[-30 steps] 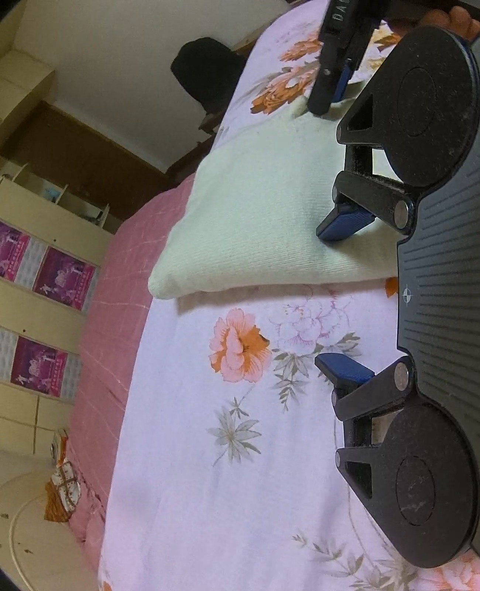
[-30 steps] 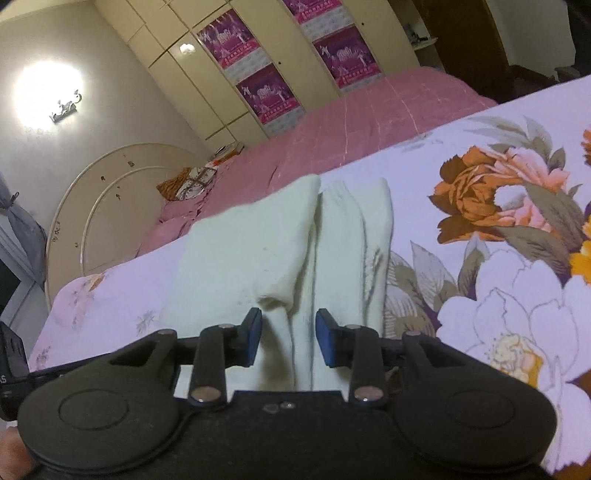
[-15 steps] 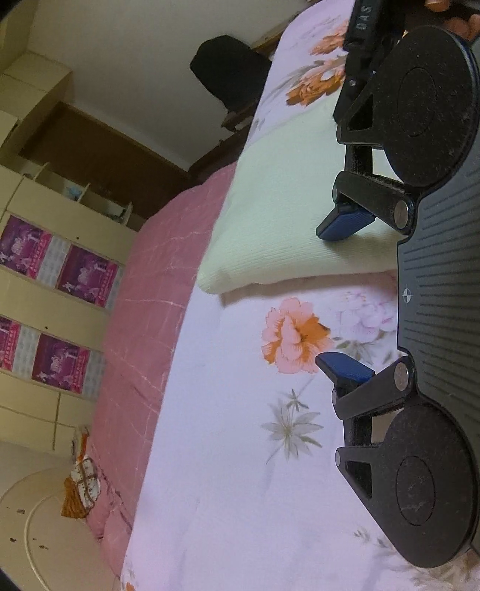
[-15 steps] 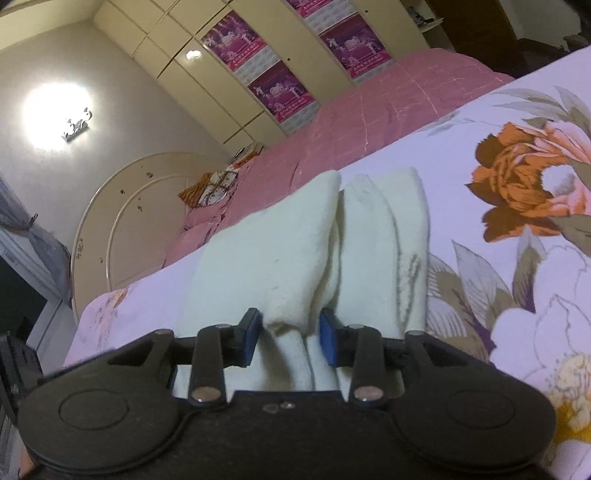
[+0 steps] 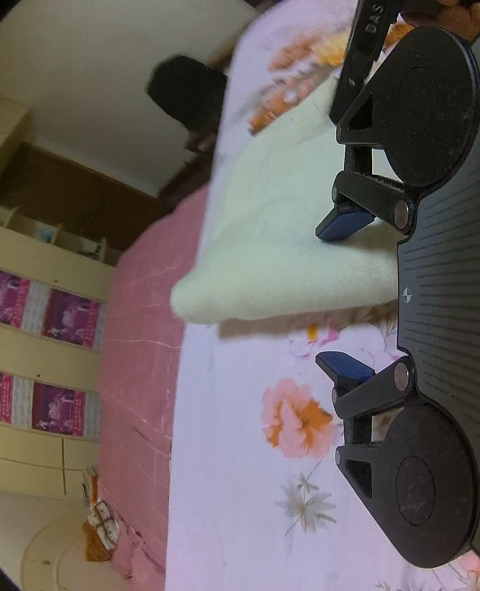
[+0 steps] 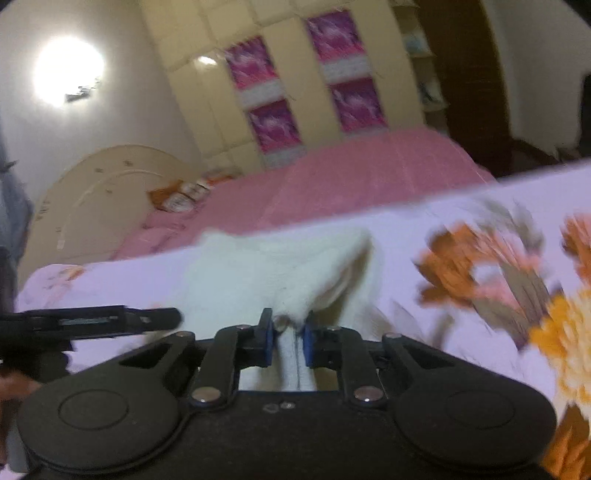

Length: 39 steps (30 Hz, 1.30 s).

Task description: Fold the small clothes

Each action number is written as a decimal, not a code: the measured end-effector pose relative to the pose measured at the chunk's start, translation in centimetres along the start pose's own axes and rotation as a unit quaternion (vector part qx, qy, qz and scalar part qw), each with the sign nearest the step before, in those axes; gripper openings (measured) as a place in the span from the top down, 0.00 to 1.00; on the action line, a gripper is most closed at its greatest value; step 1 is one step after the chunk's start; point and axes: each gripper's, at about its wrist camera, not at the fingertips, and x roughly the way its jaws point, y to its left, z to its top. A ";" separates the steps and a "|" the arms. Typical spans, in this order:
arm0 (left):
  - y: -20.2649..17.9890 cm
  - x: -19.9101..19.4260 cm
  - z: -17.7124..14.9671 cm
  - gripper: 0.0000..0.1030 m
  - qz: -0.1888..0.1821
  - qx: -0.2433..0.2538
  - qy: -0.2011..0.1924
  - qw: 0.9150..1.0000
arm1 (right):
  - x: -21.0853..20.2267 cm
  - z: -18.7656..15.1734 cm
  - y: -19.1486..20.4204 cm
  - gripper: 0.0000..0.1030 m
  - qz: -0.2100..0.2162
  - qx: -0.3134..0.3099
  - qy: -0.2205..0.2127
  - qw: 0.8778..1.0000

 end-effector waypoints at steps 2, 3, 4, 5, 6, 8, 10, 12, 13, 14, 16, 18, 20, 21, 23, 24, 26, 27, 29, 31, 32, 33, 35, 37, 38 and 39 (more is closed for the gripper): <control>-0.1 0.2 -0.1 0.36 -0.007 -0.009 0.005 1.000 | 1.6 -0.3 -1.7 0.85 0.012 0.043 0.033 0.998; -0.1 0.1 0.0 0.36 -0.008 -0.009 0.004 1.000 | 1.5 -0.2 -1.9 0.85 0.017 0.047 0.031 0.998; 0.0 0.0 0.0 0.36 -0.010 -0.009 0.004 1.000 | 1.4 -0.1 -1.8 0.85 0.018 0.044 0.029 0.998; 0.0 -0.1 0.0 0.35 -0.011 -0.008 0.004 1.000 | 1.1 0.0 -1.7 0.85 0.020 0.039 0.024 0.999; 0.1 -0.2 0.0 0.35 -0.013 -0.006 0.004 1.000 | 0.8 -0.1 -1.8 0.85 0.022 0.037 0.021 0.999; 0.1 -0.3 0.0 0.35 -0.014 -0.003 0.006 1.000 | 0.5 -0.3 -2.2 0.85 0.019 0.031 0.023 0.999; 0.1 -0.4 -0.1 0.35 -0.013 0.001 0.004 1.000 | 1.1 -0.6 -2.4 0.85 0.019 0.043 0.027 0.999; 0.6 -1.0 0.2 0.35 -0.015 0.000 -0.007 1.000 | 1.1 -0.6 -2.4 0.84 0.020 0.044 0.031 0.998; 0.8 -1.6 0.6 0.35 -0.011 0.004 -0.027 1.000 | 1.1 -0.2 -2.5 0.82 0.022 0.043 0.034 0.998; 1.1 -2.0 1.0 0.35 -0.006 0.005 -0.043 0.999 | 0.8 0.0 -2.3 0.82 0.023 0.039 0.034 0.998; 2.2 -2.0 2.4 0.35 0.002 -0.012 -0.055 0.998 | -0.4 0.7 -1.9 0.73 0.004 0.018 -0.002 1.000; 2.8 -1.4 3.7 0.35 0.004 -0.024 -0.059 0.998 | -0.9 1.7 -2.0 0.75 -0.005 0.018 -0.027 0.999; 2.9 -0.4 4.7 0.35 0.009 -0.023 -0.057 0.998 | -0.2 2.9 -2.2 0.80 -0.006 0.020 -0.031 0.999; 3.0 0.5 5.1 0.35 0.013 -0.025 -0.051 0.998 | 0.4 3.6 -2.0 0.80 -0.003 0.011 -0.031 0.999; 3.1 2.3 5.5 0.35 0.015 -0.031 -0.036 0.999 | 1.9 4.3 -1.1 0.81 -0.009 -0.019 -0.030 0.999; 3.2 3.2 5.5 0.35 0.022 -0.034 -0.025 0.999 | 3.1 4.7 -0.7 0.80 -0.013 -0.037 -0.022 0.999; 3.0 4.7 5.4 0.36 0.040 -0.033 -0.012 0.999 | 5.4 4.7 -0.3 0.82 -0.031 -0.069 0.010 0.997; 3.2 5.1 5.3 0.36 0.051 -0.033 -0.007 0.998 | 6.6 4.4 -0.3 0.87 -0.055 -0.086 0.034 0.994; 3.1 5.4 5.0 0.36 0.060 -0.021 -0.007 0.998 | 7.7 3.6 -0.9 0.87 -0.079 -0.102 0.043 0.991; 3.1 4.3 5.0 0.36 0.058 -0.020 -0.012 0.998 | 7.6 3.7 -1.1 0.87 -0.081 -0.099 0.044 0.991; 3.2 3.2 4.8 0.36 0.049 -0.024 -0.022 0.998 | 7.3 3.7 -0.8 0.86 -0.084 -0.104 0.043 0.990; 3.4 1.8 4.4 0.36 0.034 -0.031 -0.038 0.998 | 6.6 3.6 -0.6 0.80 -0.084 -0.106 0.034 0.990; 3.3 0.0 3.4 0.36 0.013 -0.032 -0.047 0.998 | 4.5 3.3 -0.1 0.78 -0.071 -0.106 0.009 0.992; 3.0 -0.7 2.0 0.36 0.003 -0.021 -0.044 0.999 | 2.6 2.3 0.4 0.78 -0.040 -0.100 -0.003 0.994; 2.8 -0.9 1.2 0.36 0.004 -0.012 -0.043 0.999 | 2.1 1.8 0.8 0.78 -0.031 -0.108 -0.001 0.994; 2.6 -1.0 0.7 0.35 0.009 -0.002 -0.044 0.999 | 2.0 0.8 1.3 0.78 -0.029 -0.121 0.007 0.992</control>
